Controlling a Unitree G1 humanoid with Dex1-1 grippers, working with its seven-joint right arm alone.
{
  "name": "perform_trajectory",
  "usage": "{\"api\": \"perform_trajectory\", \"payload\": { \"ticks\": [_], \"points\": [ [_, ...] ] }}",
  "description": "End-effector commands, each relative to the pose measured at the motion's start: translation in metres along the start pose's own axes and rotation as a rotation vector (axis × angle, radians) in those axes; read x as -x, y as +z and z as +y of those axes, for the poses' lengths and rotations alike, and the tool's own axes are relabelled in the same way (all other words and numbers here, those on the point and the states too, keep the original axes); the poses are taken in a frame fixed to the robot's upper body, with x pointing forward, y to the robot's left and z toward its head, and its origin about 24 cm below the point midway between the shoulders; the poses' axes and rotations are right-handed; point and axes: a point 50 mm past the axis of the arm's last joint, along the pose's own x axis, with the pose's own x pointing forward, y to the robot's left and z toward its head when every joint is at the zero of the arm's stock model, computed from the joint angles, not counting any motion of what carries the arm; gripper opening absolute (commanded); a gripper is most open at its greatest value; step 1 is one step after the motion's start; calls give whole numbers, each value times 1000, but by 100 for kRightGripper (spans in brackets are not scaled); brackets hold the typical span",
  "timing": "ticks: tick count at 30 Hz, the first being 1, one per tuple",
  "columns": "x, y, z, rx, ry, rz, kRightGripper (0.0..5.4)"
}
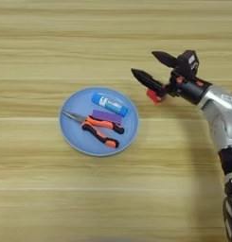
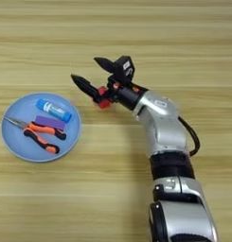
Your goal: Move the objects on the table
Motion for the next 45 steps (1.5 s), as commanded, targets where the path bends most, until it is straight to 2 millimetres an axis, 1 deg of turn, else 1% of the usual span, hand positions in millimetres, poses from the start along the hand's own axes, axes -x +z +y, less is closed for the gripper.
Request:
{"api": "perform_trajectory", "payload": {
  "ticks": [1, 6, 8, 11, 15, 18, 21, 26, 30, 40, 43, 45],
  "points": [
    [-25, 39, 31, 129, 79, -124, 537],
    [-35, 17, 54, 124, 104, -9, 537],
    [-40, 6, 61, 130, 111, 70, 537],
    [-46, -5, 64, 128, 97, 169, 537],
    [-49, -13, 69, 133, 143, 262, 537],
    [-48, -13, 73, 143, 198, 292, 537],
    [-47, -11, 71, 150, 208, 324, 537],
    [-42, -15, 70, 141, 249, 390, 537],
    [-44, -11, 61, 152, 203, 384, 537],
    [-54, 4, 48, 125, 95, 293, 537],
    [-56, 2, 45, 125, 76, 307, 537],
    [-56, -3, 46, 123, 83, 323, 536]
  ]
}}
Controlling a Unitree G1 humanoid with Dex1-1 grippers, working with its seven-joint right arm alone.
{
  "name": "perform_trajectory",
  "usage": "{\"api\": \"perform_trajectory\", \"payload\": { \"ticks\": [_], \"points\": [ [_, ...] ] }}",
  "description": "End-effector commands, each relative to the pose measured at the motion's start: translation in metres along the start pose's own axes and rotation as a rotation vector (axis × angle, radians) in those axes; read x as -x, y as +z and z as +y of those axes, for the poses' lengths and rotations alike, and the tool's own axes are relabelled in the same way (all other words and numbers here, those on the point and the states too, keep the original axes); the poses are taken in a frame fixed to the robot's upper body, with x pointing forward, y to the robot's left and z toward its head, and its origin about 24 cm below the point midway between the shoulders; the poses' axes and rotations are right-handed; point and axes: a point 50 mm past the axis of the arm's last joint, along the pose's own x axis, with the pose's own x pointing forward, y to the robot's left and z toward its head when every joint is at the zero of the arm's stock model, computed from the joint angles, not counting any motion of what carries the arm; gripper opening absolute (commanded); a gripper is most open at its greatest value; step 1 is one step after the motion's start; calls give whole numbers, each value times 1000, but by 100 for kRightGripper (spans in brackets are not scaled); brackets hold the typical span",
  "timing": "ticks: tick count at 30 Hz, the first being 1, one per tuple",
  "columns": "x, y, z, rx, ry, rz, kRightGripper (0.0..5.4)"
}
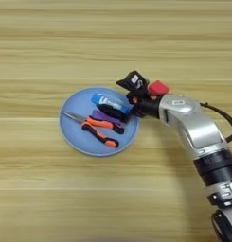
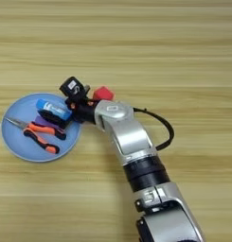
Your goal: Move the objects on the table
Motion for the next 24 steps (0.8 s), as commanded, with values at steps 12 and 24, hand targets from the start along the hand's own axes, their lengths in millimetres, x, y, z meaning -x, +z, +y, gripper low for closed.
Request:
{"api": "perform_trajectory", "payload": {
  "ticks": [12, 24],
  "points": [
    [-19, 12, -2, 103, -5, -7, 420],
    [-26, 5, -12, 85, -47, 26, 280]
  ]
}}
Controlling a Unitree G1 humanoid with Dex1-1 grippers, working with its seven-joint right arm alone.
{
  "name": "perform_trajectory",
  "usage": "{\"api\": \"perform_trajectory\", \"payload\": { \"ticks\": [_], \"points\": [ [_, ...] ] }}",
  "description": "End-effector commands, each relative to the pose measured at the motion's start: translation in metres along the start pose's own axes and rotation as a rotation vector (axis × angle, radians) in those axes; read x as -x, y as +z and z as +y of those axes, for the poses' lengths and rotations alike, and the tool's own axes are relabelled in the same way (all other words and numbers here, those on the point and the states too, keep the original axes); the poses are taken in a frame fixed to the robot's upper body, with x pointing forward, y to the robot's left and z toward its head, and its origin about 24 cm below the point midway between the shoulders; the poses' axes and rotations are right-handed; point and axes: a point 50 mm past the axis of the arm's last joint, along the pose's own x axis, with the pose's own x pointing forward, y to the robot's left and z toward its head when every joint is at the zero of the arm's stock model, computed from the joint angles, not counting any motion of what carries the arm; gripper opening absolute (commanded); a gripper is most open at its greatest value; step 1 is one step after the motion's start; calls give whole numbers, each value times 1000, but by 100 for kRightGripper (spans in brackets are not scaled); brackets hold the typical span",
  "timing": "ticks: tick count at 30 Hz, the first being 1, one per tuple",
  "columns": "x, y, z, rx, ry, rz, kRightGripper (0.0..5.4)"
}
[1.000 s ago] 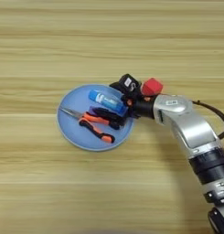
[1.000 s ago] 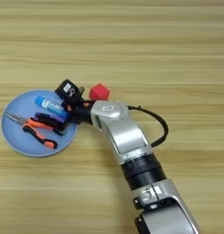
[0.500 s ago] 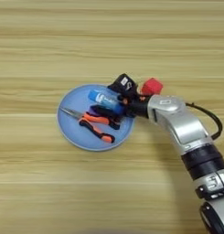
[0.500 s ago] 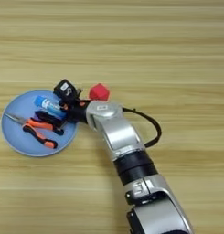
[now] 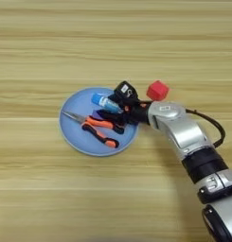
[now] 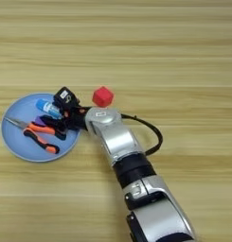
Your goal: Move the objects on the table
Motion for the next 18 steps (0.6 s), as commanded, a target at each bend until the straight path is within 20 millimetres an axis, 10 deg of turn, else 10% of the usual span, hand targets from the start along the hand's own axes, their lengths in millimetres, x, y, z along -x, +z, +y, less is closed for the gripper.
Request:
{"api": "perform_trajectory", "payload": {
  "ticks": [1, 18],
  "points": [
    [0, 32, -15, 78, -52, -78, 271],
    [-3, 21, -20, 75, -37, 6, 144]
  ]
}}
